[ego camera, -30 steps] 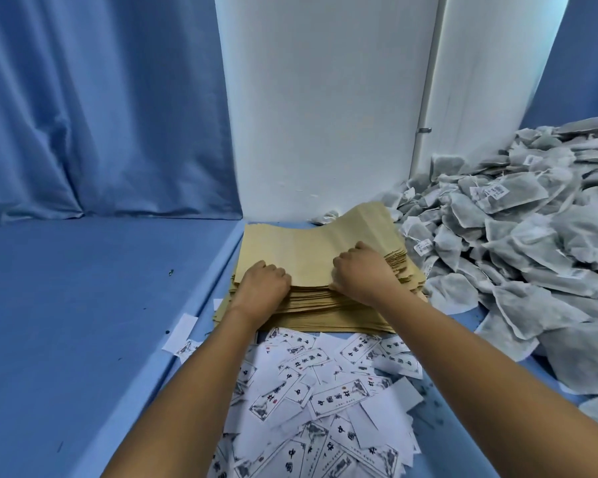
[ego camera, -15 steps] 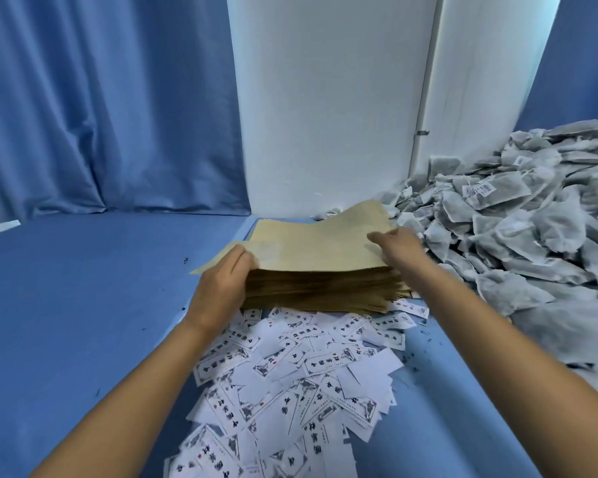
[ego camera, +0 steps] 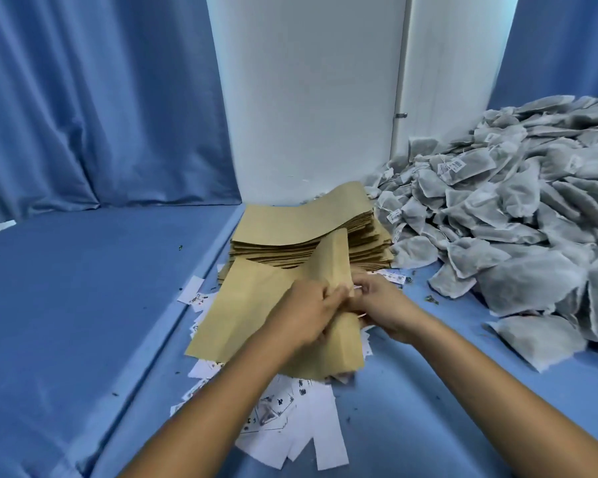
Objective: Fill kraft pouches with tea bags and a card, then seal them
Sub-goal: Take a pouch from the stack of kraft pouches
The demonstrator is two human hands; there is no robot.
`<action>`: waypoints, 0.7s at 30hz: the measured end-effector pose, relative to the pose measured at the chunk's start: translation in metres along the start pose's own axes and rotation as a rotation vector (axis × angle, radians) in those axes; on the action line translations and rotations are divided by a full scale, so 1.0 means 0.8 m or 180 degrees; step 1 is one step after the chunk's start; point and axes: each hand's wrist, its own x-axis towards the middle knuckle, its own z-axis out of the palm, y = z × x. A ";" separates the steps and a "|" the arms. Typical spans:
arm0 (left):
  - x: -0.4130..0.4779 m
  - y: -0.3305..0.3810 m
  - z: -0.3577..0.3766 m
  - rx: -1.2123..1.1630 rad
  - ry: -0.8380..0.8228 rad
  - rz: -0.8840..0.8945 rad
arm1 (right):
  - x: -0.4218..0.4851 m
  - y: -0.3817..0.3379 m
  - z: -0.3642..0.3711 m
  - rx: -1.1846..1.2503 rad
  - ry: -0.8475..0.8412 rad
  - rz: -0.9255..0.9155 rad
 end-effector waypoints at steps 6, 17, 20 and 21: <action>0.062 0.043 0.090 0.0525 -0.0004 -0.0529 | -0.018 0.036 -0.060 -0.0505 -0.0337 0.0083; 0.108 -0.002 0.159 -0.1044 -0.0024 -0.0488 | 0.015 0.109 -0.125 0.1581 -0.0720 0.0367; 0.106 -0.003 0.162 -0.0974 0.0104 -0.0448 | 0.018 0.117 -0.126 0.1573 -0.0678 0.0285; 0.105 -0.002 0.163 -0.0916 0.0150 -0.0441 | 0.019 0.118 -0.125 0.1536 -0.0659 0.0265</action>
